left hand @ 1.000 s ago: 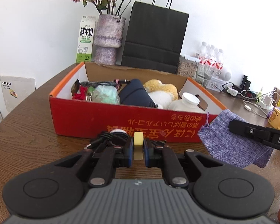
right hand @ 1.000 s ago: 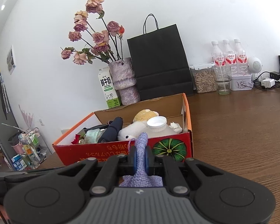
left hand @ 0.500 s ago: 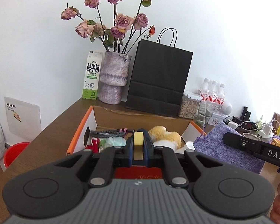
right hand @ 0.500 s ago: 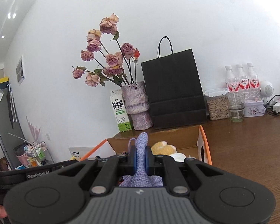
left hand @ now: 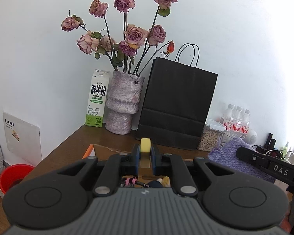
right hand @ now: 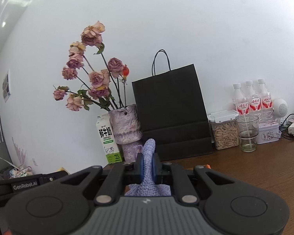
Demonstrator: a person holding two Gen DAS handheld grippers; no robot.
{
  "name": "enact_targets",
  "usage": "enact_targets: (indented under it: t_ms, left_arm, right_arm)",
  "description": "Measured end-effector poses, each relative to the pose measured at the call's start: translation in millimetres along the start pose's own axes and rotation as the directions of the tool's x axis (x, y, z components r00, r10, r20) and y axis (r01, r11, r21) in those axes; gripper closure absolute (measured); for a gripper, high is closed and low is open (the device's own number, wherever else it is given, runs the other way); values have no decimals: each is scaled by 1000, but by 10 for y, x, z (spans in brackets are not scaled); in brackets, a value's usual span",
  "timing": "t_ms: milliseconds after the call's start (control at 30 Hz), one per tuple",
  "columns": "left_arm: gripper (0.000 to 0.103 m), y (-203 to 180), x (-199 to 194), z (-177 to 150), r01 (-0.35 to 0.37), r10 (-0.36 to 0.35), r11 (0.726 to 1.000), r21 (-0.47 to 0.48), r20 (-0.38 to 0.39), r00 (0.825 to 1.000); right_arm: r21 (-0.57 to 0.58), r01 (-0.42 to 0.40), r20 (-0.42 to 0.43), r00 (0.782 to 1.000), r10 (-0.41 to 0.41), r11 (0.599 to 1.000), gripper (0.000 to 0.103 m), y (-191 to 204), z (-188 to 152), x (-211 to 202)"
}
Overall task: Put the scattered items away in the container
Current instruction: 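Carry the purple cloth and beige block over the box and open both grippers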
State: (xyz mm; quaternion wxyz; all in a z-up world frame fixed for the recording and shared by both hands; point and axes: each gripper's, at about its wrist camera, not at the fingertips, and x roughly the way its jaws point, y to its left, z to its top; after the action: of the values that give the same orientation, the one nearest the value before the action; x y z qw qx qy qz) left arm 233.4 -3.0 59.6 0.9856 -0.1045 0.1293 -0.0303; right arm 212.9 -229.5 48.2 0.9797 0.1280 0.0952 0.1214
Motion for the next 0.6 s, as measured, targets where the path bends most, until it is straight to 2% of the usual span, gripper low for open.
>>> enact_targets:
  t_ms: [100,200,333,600]
  left_arm:
    - [91,115,259,-60,24,-24,1000,-20,16,1000]
    - [91,210,451,-162,1,-1,1000,-10,-55,998]
    - [91,259,484,-199,-13,11,1000,-16,-76,997]
    - [91,168,538,-261,-17,21,999,35,-116,993]
  right_arm:
    - [17,22,-4,1000,-21,1000,95,-184,-31,196]
    - [41,45,-33,999,-43,998,95,-358,-108,367]
    - [73,63,-58,997,-59,995,95,-478,-165,509]
    - [40,74,-72,995,-71,996,95,-431,-214,542]
